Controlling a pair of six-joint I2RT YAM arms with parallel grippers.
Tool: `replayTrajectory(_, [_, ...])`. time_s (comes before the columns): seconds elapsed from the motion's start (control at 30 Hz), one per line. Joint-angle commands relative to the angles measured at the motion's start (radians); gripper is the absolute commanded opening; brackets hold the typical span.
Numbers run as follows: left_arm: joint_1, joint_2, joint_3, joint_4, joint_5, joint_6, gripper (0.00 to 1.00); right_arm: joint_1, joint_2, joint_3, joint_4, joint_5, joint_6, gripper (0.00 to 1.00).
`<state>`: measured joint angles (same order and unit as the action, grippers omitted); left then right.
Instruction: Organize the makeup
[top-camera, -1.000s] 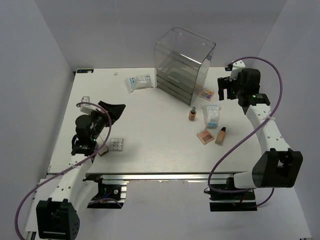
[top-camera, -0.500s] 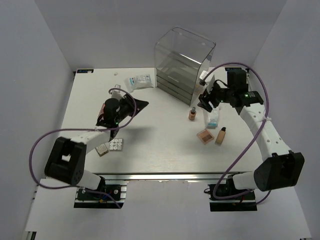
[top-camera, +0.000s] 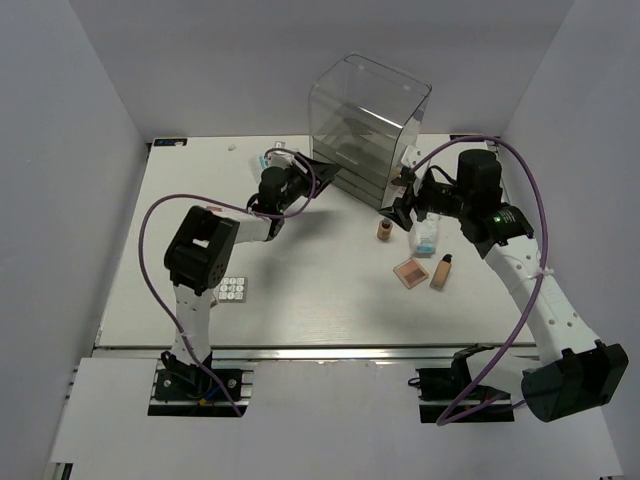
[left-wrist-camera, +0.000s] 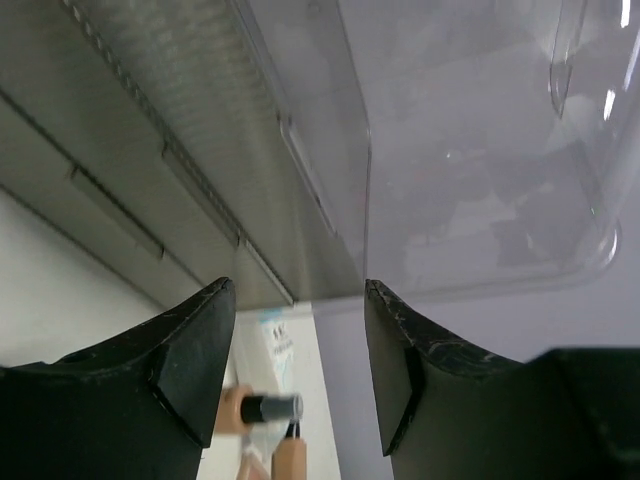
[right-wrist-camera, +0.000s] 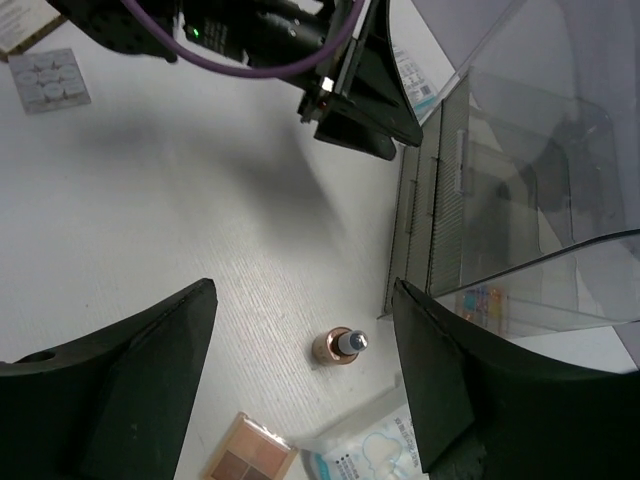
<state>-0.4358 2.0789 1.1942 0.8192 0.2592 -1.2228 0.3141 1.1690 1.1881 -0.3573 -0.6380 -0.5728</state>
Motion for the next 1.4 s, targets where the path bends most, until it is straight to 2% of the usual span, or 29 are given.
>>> replayTrajectory(0.0, [0.0,0.047,0.106,0.049,-0.061,-0.026,0.64,-0.004,-0.019,-0.002,0.098,0.006,0.083,0.77])
replayTrajectory(0.23, [-0.001,0.17,0.249,0.032,-0.09,-0.033,0.59,-0.004,-0.028,-0.036,0.141,0.024,0.105,0.78])
replayTrajectory(0.67, [-0.003,0.239,0.314,0.067,-0.094,-0.083,0.53,-0.006,-0.003,-0.045,0.136,0.026,0.073,0.79])
replayTrajectory(0.87, [-0.003,0.25,0.317,0.136,-0.075,-0.109,0.4,-0.006,-0.005,-0.045,0.11,0.02,0.048,0.79])
replayTrajectory(1.07, [-0.004,0.204,0.214,0.19,-0.104,-0.116,0.28,-0.006,-0.014,-0.056,0.115,0.027,0.053,0.8])
replayTrajectory(1.17, [-0.003,0.178,0.185,0.19,-0.118,-0.101,0.3,-0.006,-0.019,-0.062,0.118,0.032,0.057,0.8])
replayTrajectory(1.27, [-0.004,0.173,0.185,0.198,-0.117,-0.101,0.44,-0.007,-0.025,-0.071,0.119,0.037,0.057,0.8])
replayTrajectory(1.37, [-0.003,0.178,0.189,0.215,-0.113,-0.106,0.51,-0.006,-0.026,-0.071,0.119,0.04,0.053,0.8])
